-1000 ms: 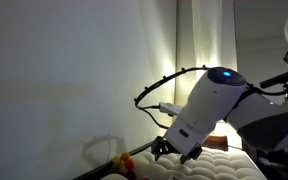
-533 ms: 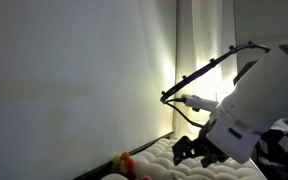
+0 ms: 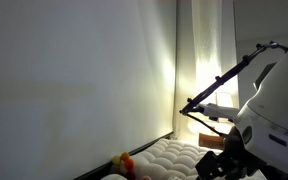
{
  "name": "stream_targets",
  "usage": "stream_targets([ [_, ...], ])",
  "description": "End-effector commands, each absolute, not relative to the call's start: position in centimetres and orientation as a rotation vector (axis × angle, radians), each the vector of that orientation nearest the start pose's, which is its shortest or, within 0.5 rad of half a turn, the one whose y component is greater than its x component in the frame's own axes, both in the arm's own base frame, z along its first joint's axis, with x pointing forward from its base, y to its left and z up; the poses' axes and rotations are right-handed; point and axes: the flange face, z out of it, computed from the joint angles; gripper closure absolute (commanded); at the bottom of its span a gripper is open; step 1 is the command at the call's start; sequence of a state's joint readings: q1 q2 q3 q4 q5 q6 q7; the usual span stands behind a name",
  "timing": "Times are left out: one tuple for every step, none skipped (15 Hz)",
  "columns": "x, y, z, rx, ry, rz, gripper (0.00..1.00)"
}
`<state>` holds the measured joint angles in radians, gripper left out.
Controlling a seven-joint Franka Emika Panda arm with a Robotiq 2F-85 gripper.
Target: Put the colorful object in between the two cushions.
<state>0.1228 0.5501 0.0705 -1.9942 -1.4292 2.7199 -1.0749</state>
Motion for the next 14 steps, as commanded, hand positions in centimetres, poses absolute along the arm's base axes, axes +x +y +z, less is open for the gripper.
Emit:
stream_targets([
  [58.2, 15.0, 18.3, 0.734, 2.399, -0.163, 0.0],
  [58.2, 15.0, 18.3, 0.733, 2.399, -0.162, 0.0],
  [58.2, 15.0, 18.1, 0.735, 2.403, -0.19, 0.0],
  [58.1, 15.2, 17.9, 0.736, 2.401, -0.209, 0.0],
  [58.1, 15.2, 17.6, 0.735, 2.397, -0.24, 0.0],
  [57.9, 15.1, 17.3, 0.724, 2.405, -0.274, 0.0],
  [57.9, 15.2, 17.1, 0.727, 2.41, -0.284, 0.0],
  [57.9, 15.3, 17.0, 0.718, 2.416, -0.305, 0.0],
  [57.9, 15.4, 16.9, 0.716, 2.419, -0.32, 0.0],
  [58.0, 15.3, 16.9, 0.708, 2.423, -0.331, 0.0],
  [58.1, 15.3, 16.8, 0.703, 2.422, -0.345, 0.0],
  [58.3, 15.2, 16.9, 0.703, 2.419, -0.353, 0.0],
  [58.3, 15.1, 16.9, 0.696, 2.421, -0.361, 0.0],
  [58.4, 15.0, 16.7, 0.698, 2.423, -0.366, 0.0],
])
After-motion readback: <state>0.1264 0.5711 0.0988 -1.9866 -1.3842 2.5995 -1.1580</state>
